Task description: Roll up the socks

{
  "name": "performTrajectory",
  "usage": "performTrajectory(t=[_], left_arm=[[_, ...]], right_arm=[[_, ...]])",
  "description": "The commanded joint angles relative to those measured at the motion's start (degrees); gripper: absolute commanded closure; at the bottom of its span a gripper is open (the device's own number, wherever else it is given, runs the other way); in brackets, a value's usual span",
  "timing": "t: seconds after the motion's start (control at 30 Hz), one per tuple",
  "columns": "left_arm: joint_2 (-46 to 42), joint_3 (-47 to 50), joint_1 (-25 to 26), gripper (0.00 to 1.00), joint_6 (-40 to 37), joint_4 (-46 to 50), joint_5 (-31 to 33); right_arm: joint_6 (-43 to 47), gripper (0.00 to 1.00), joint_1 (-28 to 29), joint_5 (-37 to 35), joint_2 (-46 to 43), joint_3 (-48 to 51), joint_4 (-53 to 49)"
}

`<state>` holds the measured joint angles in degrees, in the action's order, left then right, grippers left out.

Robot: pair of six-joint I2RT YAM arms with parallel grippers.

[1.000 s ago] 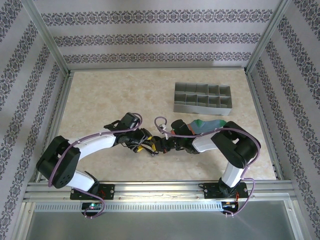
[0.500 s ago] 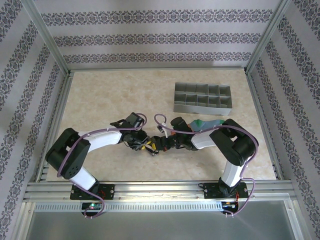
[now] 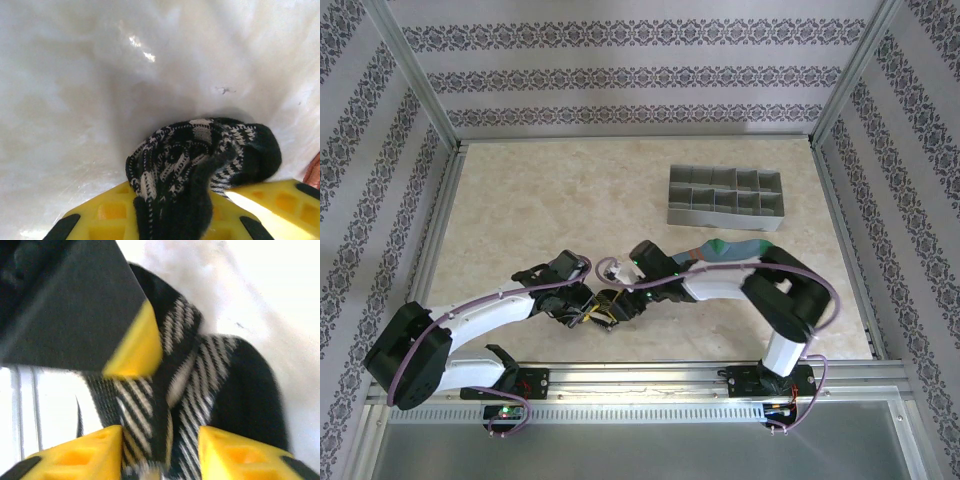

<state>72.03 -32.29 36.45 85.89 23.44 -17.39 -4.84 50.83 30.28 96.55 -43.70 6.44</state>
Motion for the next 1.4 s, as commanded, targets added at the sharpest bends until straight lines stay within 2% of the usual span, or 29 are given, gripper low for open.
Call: performTrajectory(t=[0.0, 0.17, 0.3, 0.4, 0.77, 0.9, 1.03, 1.13, 1.23, 1.37], left_arm=[[4.2, -0.7, 1.0, 1.00, 2.6, 11.5, 1.0], [8.6, -3.9, 1.1, 1.00, 1.0, 12.7, 0.5], [10.2, -4.8, 1.0, 1.00, 0.6, 12.7, 0.4], [11.0, -5.3, 1.0, 1.00, 0.5, 12.7, 0.5], [12.3, -5.8, -0.1, 1.00, 0.4, 10.2, -0.9], [11.1, -6.0, -0.7, 0.98, 0.1, 10.7, -1.0], [7.7, -6.5, -1.9, 0.81, -0.5, 10.6, -0.4], [5.7, -5.6, -3.2, 0.62, -0.4, 6.2, -3.1], [4.2, -4.4, -4.7, 0.43, 1.1, 2.0, -5.4], [-0.6, -3.2, -6.7, 0.25, 2.0, -4.0, -3.1]], right_arm=[[3.7, 0.48, 3.5, -16.0, -9.6, 7.5, 1.6], [3.2, 0.43, 12.3, -27.6, -15.2, 14.2, 5.6], [5.6, 0.41, 19.6, -41.0, -15.1, 10.8, 4.9], [7.3, 0.39, 21.6, -46.5, -13.4, 7.5, 5.0], [7.7, 0.38, 22.6, -46.7, -2.0, 0.9, 4.8], [5.0, 0.51, 21.0, -46.5, 0.9, -0.6, 0.9], [0.8, 0.74, 18.4, -42.9, 1.0, 1.5, -2.4], [-1.4, 0.89, 15.3, -34.9, 1.2, 4.3, -3.1], [-2.7, 0.95, 11.9, -25.8, 1.9, 6.4, -3.0], [-4.5, 1.00, 8.1, -17.6, 2.2, 8.9, -1.9]])
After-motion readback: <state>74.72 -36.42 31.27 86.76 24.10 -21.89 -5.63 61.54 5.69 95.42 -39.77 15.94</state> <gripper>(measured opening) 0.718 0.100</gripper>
